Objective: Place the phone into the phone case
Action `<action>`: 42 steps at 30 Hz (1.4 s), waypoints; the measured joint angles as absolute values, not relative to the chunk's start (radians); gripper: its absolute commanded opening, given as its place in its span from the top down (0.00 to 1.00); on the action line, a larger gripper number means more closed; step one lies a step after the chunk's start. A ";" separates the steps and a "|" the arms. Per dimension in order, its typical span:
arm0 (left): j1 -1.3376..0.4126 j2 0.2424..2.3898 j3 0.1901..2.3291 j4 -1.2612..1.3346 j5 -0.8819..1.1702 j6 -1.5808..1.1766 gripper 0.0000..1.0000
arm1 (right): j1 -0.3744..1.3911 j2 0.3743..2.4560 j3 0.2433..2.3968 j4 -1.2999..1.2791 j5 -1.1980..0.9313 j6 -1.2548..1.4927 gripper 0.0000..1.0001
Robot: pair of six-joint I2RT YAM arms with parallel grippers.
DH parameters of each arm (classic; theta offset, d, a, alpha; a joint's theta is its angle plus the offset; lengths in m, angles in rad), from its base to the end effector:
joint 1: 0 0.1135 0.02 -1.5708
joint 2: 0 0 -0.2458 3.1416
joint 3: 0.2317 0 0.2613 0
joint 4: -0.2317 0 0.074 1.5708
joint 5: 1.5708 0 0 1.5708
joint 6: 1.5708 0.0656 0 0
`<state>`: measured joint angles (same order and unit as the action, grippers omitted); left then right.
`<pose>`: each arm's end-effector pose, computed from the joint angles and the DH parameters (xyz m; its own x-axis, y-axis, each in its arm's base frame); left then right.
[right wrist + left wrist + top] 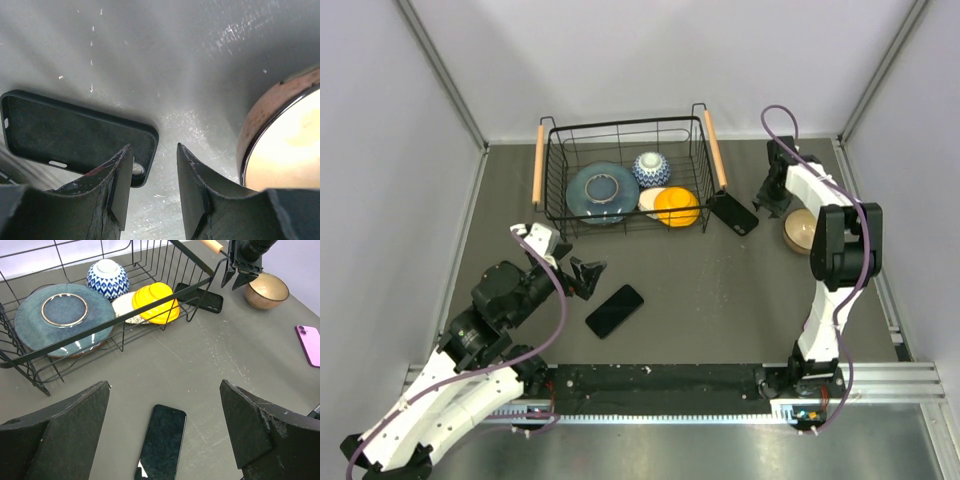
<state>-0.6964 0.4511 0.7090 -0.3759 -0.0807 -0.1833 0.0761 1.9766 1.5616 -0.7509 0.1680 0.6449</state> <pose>0.1321 -0.1036 0.3271 -0.1941 -0.0745 -0.9781 0.5518 0.8161 -0.1717 0.4282 0.0216 0.1642 -0.7380 0.5381 -0.4072 0.5435 0.8316 0.1140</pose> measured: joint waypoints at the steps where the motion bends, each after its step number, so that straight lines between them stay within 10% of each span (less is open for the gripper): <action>1: -0.696 0.456 0.709 -0.376 -0.085 -0.183 0.03 | 0.082 1.975 1.555 -0.751 0.177 0.662 0.58; 42: -0.696 0.432 0.704 -0.376 -0.152 -0.179 0.03 | 0.141 1.991 1.445 -0.712 0.225 0.852 0.64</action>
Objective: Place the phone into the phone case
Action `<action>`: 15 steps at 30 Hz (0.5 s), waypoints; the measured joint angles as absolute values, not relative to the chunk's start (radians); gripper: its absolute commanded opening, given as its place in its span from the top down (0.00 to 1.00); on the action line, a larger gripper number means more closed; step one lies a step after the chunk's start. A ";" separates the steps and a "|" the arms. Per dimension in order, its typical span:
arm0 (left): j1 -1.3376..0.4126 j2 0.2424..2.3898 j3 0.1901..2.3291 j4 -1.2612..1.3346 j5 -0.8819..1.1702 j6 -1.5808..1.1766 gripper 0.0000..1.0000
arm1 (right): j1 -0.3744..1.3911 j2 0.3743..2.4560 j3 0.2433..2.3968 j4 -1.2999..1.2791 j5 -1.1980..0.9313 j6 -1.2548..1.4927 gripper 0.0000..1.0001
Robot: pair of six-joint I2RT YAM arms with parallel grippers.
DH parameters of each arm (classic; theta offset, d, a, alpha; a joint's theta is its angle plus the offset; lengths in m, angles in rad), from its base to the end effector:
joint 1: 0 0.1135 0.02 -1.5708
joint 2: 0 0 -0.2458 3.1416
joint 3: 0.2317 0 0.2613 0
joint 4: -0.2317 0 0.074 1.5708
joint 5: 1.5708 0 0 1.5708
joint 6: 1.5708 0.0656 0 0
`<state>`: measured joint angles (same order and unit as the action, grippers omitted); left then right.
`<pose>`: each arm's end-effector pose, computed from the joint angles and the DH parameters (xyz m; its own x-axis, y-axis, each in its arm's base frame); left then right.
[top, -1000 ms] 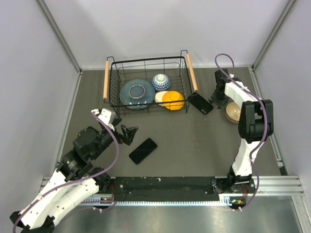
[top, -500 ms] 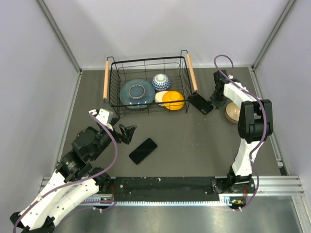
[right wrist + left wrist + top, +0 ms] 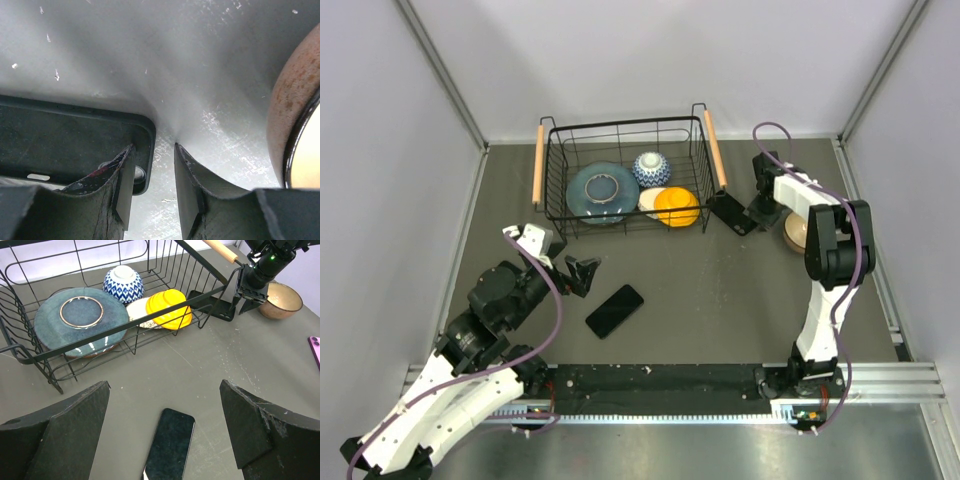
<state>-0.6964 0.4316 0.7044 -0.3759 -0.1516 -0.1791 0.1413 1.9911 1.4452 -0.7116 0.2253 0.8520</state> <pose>0.1319 -0.0973 0.3283 -0.1701 -0.0873 -0.9816 0.4965 0.8528 -0.1619 0.4093 0.0434 0.1259 -0.6722 0.6454 -0.3629 0.6633 0.7426 0.0920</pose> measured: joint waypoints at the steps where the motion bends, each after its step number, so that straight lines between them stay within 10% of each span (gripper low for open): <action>1: -0.696 0.432 0.704 -0.376 -0.152 -0.179 0.03 | 0.141 1.991 1.444 -0.709 0.226 0.854 0.64; 15: -0.696 0.427 0.704 -0.376 -0.158 -0.179 0.03 | 0.142 1.993 1.440 -0.691 0.237 0.844 1.00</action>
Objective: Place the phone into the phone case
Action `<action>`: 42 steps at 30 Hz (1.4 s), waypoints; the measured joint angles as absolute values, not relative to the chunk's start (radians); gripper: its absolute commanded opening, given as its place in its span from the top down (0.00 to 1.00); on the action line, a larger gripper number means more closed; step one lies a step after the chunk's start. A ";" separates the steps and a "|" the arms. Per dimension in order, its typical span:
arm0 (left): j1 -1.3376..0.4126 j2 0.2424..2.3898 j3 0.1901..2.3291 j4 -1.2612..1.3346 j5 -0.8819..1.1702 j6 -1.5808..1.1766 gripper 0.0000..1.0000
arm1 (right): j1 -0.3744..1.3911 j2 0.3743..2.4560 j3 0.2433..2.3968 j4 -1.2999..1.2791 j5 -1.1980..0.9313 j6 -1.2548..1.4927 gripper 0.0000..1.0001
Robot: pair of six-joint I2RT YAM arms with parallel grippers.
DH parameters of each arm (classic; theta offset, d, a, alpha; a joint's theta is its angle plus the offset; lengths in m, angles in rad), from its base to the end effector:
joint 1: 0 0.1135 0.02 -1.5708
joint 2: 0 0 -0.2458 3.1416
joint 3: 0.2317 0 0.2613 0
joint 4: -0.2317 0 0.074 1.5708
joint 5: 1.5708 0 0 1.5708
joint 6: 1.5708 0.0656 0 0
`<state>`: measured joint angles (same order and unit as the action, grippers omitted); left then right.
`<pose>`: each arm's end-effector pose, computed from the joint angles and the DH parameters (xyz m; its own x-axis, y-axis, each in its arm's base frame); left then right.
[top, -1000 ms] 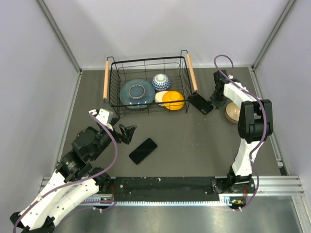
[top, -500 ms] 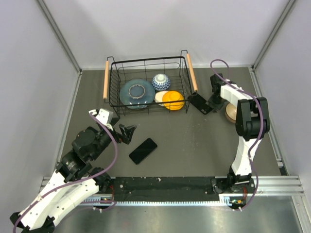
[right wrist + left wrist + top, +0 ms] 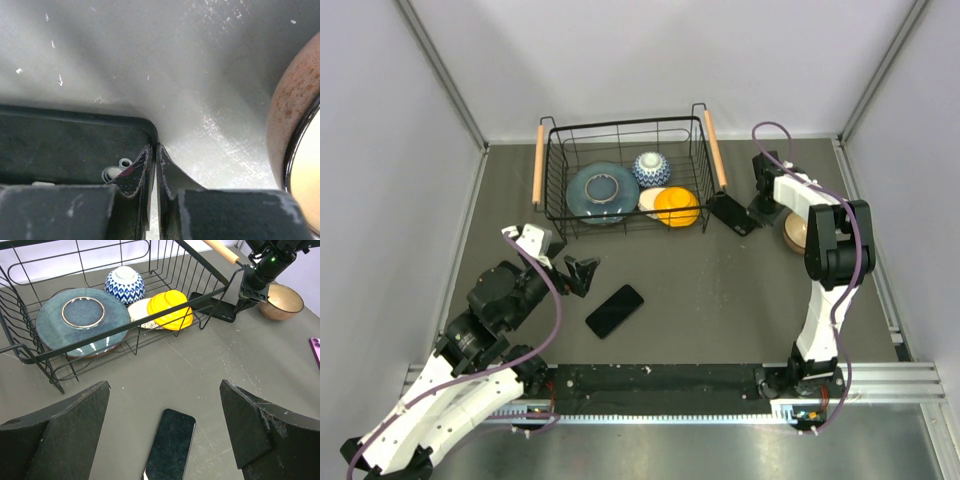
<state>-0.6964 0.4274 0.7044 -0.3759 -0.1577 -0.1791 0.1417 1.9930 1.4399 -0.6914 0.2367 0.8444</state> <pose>0.1314 -0.0964 0.3289 -0.1660 -0.0905 -0.9820 0.4919 0.8554 -0.1620 0.4108 0.0431 0.1247 -0.6698 0.6385 -0.3790 0.6593 0.7462 0.0921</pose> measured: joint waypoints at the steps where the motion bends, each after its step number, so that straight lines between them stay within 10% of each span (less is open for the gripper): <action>1: -0.696 0.428 0.704 -0.376 -0.158 -0.179 0.03 | 0.142 1.993 1.441 -0.691 0.239 0.841 1.00; 27: -0.696 0.421 0.702 -0.376 -0.155 -0.179 0.03 | 0.058 1.508 1.510 -0.764 0.396 0.404 1.00; 42: -0.696 0.388 0.699 -0.375 -0.146 -0.180 0.03 | 0.331 0.966 0.953 -0.651 -0.043 -0.191 1.00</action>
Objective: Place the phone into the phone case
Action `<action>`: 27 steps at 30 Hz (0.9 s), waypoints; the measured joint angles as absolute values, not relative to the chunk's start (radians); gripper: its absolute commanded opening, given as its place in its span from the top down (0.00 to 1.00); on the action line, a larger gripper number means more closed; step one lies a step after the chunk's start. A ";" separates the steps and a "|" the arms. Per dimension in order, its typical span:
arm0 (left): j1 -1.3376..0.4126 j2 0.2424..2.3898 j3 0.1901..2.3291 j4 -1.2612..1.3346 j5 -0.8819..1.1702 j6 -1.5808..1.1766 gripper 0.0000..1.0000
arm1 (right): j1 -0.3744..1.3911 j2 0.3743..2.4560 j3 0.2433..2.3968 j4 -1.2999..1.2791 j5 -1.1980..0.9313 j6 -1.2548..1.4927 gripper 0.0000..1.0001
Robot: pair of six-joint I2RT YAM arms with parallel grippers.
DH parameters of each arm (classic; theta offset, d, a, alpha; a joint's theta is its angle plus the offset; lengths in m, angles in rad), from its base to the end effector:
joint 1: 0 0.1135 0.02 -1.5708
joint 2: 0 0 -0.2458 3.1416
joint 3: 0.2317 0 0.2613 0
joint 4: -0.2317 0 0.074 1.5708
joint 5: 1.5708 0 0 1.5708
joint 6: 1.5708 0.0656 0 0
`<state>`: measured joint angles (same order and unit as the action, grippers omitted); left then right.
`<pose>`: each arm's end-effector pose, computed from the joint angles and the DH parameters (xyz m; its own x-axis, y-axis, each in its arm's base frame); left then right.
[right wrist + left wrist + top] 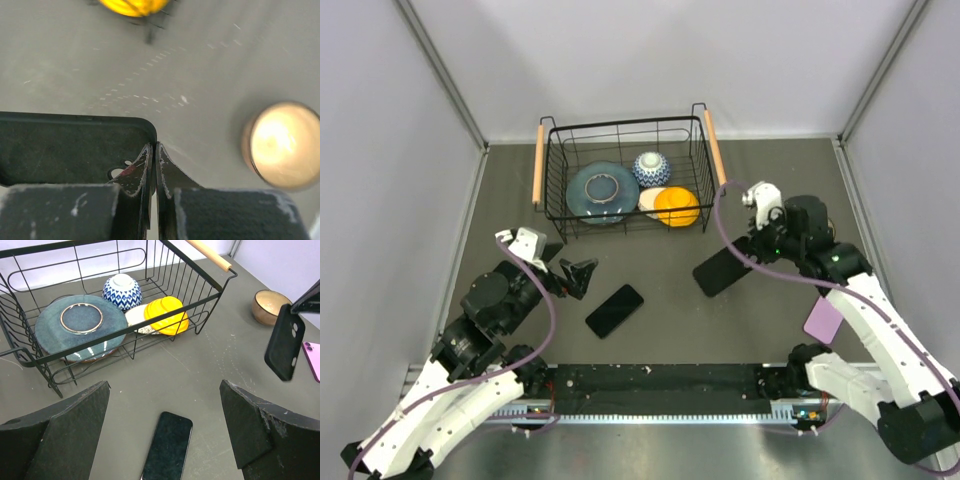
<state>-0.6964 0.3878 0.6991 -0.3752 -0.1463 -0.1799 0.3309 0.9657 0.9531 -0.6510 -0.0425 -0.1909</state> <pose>0.1249 -0.0920 0.3326 -0.1418 -0.1122 -0.9835 0.5058 0.8459 -0.1694 0.2310 0.0823 0.2865 -0.5044 -0.3737 -0.7784 -0.4603 0.8791 -0.1238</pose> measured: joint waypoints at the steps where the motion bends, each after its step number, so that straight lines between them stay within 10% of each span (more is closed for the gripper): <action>1: -0.696 0.386 0.699 -0.375 -0.146 -0.180 0.03 | 0.350 0.947 0.929 -0.635 -0.096 -0.228 1.00; 27: -0.696 0.397 0.638 -0.333 -0.103 -0.159 0.01 | 0.575 1.362 0.926 -0.560 -0.339 -0.699 1.00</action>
<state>-0.6964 0.3969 0.6384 -0.3332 -0.1032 -0.1589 0.5751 1.3621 0.9260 -0.5602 -0.3393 -0.6987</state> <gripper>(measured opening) 0.987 0.007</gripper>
